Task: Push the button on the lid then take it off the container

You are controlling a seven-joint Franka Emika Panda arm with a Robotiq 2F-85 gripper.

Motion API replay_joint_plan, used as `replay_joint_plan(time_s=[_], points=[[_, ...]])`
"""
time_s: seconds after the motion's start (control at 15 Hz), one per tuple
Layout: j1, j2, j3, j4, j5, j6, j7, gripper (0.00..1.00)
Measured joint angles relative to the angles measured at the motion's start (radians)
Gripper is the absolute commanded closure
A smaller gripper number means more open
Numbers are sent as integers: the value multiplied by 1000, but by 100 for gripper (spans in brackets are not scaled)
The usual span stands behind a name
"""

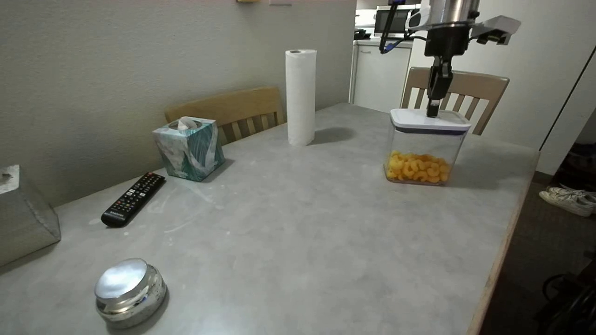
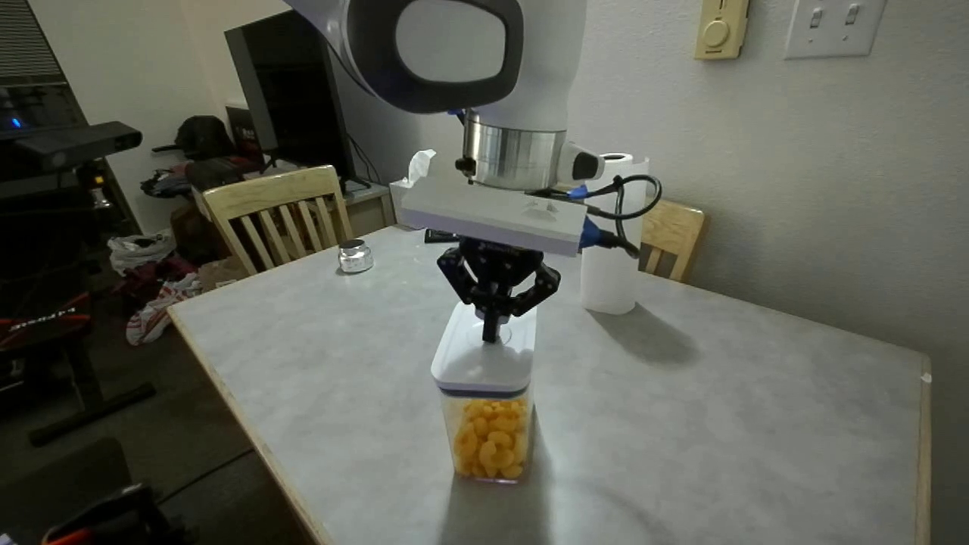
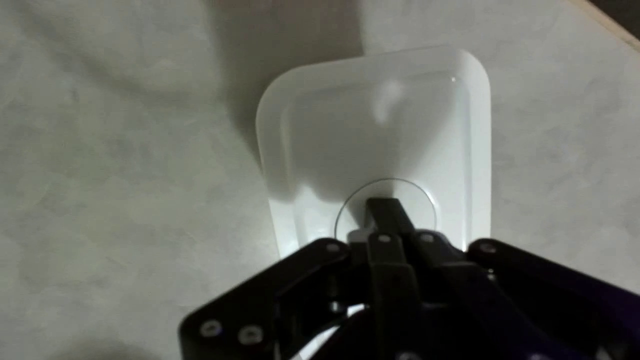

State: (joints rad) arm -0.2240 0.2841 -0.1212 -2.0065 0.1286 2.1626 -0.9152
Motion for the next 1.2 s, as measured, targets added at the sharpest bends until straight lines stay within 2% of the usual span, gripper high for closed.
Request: replay_joint_plan(time_s=[0.53, 0.93, 1.0, 1.07, 1.2], points=[[-1, 18, 3, 11, 11, 3, 50, 100], [-5, 18, 9, 10, 62, -9, 64, 100], [-5, 17, 9, 10, 56, -9, 77, 74], [-5, 16, 8, 10, 41, -9, 93, 72], [-5, 14, 4, 11, 7, -10, 118, 60]])
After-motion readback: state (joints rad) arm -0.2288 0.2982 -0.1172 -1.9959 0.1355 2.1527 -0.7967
